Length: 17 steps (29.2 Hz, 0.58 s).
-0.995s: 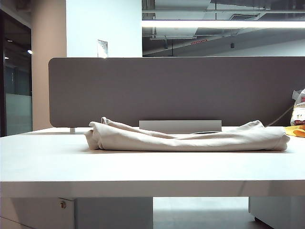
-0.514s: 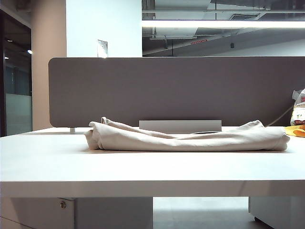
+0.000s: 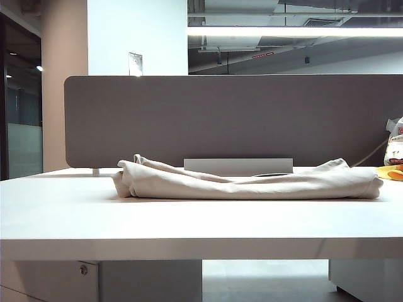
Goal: Fold the bottom side of the T-shirt horizontally towards the center, about one-third of the way, then fold the sleeve back towards the center, creating a straight line along the edge of the T-shirt, and finally fold the bottom of the T-shirt up towards the top, creating a neat rectangle.
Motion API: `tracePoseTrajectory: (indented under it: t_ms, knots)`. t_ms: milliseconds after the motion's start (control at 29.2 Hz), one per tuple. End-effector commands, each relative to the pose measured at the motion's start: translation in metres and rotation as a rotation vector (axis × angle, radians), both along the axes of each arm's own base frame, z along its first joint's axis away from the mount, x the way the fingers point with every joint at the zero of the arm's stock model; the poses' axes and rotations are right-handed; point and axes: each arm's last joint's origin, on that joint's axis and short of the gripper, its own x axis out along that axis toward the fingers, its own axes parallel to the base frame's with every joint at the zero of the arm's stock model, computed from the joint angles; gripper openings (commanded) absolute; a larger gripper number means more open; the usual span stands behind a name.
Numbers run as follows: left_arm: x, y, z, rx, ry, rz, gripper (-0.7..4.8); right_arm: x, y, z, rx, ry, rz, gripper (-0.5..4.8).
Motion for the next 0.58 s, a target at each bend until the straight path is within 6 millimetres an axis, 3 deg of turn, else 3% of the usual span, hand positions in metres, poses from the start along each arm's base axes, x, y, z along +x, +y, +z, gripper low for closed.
tracePoseTrajectory:
  t_ms: [34,583]
  knots:
    - [0.0001,0.0001,-0.0026,0.006,0.013,0.002,-0.05,0.0001,-0.0001,0.0000,0.003,-0.001,-0.002,0.00]
    - [0.0001,0.0001,-0.0026,0.006,0.013,0.002,-0.05,0.0075,0.0067,0.0069,-0.178,-0.189,-0.103,0.00]
